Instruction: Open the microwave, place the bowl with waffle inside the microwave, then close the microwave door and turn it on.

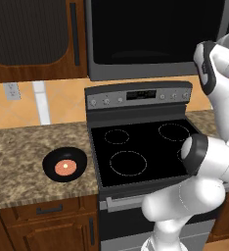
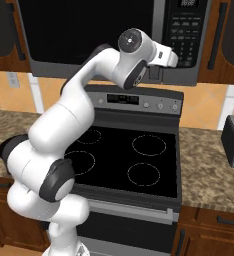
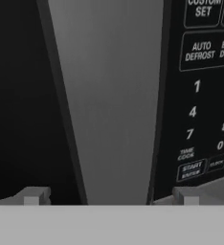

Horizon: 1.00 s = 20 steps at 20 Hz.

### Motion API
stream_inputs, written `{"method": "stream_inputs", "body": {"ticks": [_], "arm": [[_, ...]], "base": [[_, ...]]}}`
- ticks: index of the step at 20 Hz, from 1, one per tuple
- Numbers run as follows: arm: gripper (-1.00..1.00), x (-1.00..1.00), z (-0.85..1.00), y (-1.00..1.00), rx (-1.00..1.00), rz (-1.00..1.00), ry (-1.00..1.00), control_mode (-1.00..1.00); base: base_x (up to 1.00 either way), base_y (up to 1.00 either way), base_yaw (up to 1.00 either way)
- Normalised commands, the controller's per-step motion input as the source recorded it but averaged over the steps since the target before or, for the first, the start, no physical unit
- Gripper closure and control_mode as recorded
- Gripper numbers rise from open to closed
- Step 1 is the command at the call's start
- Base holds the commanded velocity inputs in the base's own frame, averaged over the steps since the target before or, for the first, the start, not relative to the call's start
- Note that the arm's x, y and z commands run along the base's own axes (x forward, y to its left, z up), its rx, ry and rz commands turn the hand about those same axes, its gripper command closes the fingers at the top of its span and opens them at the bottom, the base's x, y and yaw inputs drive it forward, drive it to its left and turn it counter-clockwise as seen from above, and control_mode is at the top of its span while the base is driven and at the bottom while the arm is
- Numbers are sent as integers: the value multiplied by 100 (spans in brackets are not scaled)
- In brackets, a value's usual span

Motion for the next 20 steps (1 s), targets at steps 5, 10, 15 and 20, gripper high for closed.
{"method": "stream_inputs", "body": {"ticks": [5, 10, 15, 20], "arm": [[-100, 56, -72, -29, 0, 4, -1, -100], [-100, 86, -99, -10, 0, 11, -14, -100], [100, 100, -94, 0, 0, 12, -11, -100], [100, 100, -67, 4, 0, 10, 0, -100]], "base": [[0, 0, 0], [0, 0, 0], [0, 0, 0], [0, 0, 0]]}}
